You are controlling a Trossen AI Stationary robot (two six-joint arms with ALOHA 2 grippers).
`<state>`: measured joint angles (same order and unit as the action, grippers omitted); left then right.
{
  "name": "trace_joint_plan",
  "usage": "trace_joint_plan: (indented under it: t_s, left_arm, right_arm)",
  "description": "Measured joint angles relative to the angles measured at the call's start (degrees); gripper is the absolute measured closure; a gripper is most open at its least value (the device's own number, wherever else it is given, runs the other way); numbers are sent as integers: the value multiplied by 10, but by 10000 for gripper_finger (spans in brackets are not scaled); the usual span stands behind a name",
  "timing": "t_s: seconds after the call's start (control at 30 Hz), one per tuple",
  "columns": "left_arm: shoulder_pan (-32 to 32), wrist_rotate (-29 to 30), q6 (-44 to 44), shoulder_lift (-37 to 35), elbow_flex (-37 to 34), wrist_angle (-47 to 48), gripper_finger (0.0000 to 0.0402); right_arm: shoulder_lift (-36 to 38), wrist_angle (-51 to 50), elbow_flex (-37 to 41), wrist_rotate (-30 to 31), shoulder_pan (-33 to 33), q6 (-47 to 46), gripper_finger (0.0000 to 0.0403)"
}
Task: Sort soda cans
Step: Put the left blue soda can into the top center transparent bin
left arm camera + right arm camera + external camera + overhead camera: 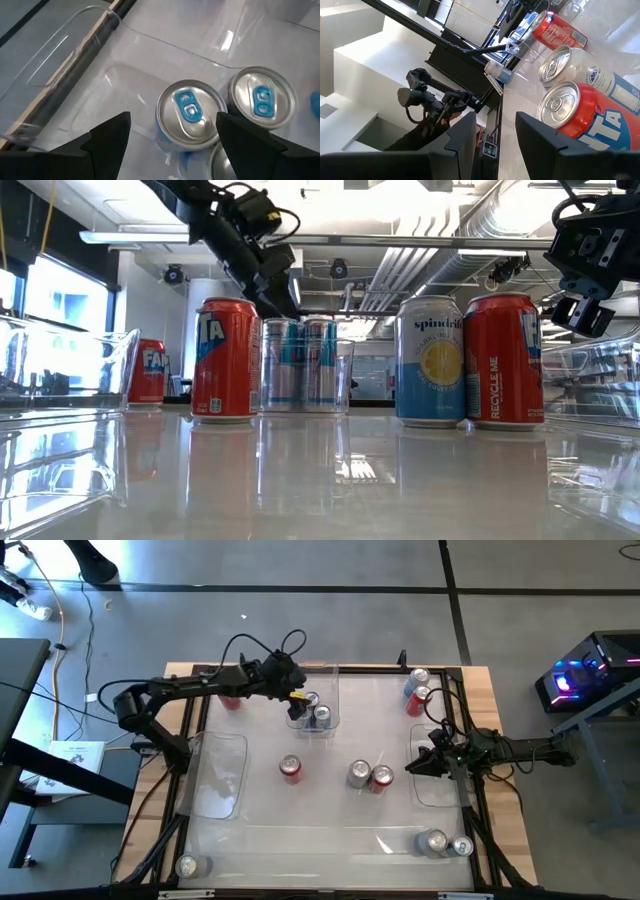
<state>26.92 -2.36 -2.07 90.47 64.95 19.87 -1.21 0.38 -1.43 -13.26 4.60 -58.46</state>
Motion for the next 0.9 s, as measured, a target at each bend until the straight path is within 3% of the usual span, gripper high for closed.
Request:
trace_joint_plan:
  t_s: [0.4,0.9]
  left_arm:
    - [-1,-21,-30,33,2,-36,112]
    - [0,11,-57,29,2,-34,112]
  right_arm:
    - [0,0,0,0,0,0,270]
    - [0,0,0,0,0,0,270]
